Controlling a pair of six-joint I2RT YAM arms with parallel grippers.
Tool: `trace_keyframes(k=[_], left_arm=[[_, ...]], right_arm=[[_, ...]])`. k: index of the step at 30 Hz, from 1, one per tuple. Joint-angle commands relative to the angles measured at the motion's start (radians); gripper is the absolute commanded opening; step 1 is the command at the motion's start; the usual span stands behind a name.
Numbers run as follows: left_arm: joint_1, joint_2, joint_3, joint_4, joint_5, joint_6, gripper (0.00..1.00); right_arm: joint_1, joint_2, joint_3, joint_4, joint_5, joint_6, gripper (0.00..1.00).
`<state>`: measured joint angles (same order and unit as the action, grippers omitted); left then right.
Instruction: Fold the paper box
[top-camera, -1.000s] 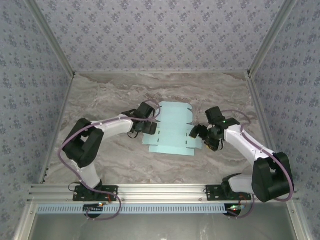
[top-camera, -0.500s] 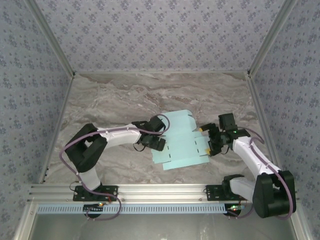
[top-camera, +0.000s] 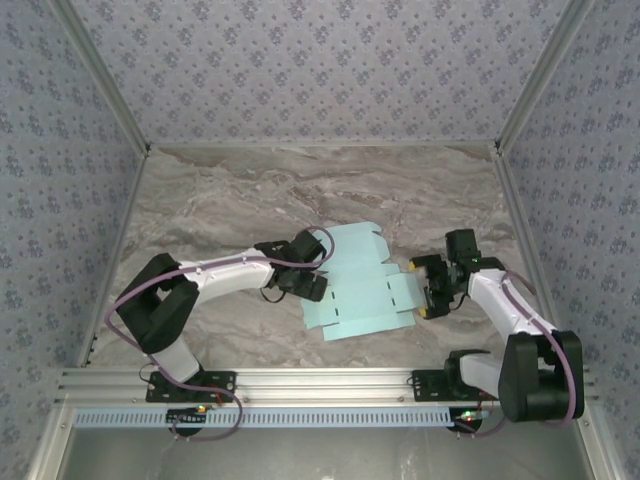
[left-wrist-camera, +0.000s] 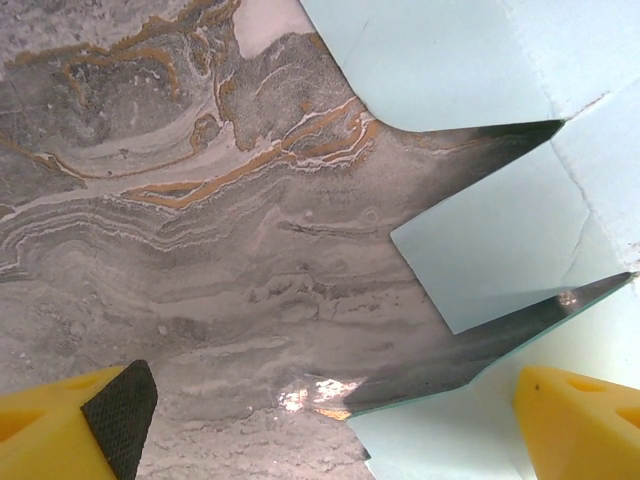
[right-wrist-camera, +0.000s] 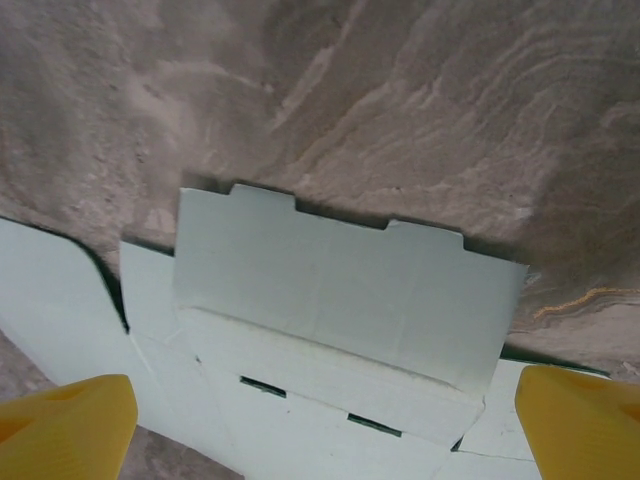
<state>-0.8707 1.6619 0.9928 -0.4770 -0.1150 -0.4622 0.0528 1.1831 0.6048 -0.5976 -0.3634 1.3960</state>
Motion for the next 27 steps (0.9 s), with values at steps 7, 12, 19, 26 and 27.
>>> trace_keyframes(k=[7,12,19,26,27], left_arm=[[0.001,-0.009,0.017,-0.028,-0.009,0.000,0.95],[0.000,-0.007,0.018,-0.023,-0.008,0.001,0.95],[0.001,-0.007,0.021,-0.023,-0.009,0.004,0.95],[0.001,-0.008,0.018,-0.015,-0.008,0.003,0.95],[0.000,-0.008,0.017,-0.013,-0.007,0.004,0.95]], right_arm=[[0.013,0.152,0.095,-0.086,-0.045,-0.029,1.00],[0.018,0.191,0.112,-0.068,-0.020,-0.018,1.00],[0.030,0.278,0.134,-0.038,-0.046,-0.009,1.00],[0.032,0.332,0.188,-0.070,-0.037,-0.036,1.00],[0.032,0.339,0.196,-0.073,-0.039,-0.041,1.00]])
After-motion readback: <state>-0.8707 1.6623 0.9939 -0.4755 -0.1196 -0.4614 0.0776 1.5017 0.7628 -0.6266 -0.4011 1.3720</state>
